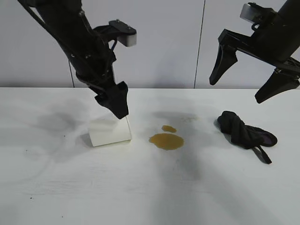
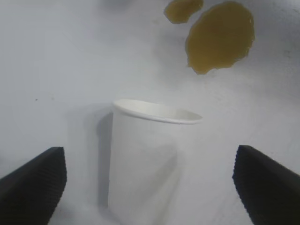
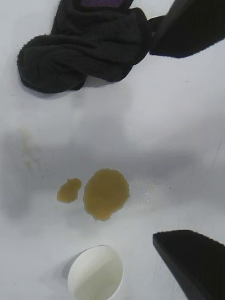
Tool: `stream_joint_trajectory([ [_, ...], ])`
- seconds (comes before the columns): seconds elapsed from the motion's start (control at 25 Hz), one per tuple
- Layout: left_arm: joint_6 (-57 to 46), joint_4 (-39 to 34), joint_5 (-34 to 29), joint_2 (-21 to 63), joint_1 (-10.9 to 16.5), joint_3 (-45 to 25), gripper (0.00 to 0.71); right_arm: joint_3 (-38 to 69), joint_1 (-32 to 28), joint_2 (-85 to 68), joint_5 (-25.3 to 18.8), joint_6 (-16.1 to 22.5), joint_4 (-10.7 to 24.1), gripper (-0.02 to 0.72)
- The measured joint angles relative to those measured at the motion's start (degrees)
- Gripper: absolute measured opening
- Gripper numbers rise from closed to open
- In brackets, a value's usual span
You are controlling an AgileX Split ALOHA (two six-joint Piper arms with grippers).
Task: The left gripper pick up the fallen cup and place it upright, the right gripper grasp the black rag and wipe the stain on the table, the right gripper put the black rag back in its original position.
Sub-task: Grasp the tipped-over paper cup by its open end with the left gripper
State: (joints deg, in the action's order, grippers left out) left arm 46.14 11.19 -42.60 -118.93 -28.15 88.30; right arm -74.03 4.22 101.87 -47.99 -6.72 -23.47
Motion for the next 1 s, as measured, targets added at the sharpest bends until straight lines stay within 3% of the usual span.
stream_joint_trajectory([
  [1.0, 3.89, 0.09, 5.11, -7.00, -0.13, 0.18, 0.696, 0.00, 0.00, 0.00, -0.08, -0.38, 0.00, 0.694],
])
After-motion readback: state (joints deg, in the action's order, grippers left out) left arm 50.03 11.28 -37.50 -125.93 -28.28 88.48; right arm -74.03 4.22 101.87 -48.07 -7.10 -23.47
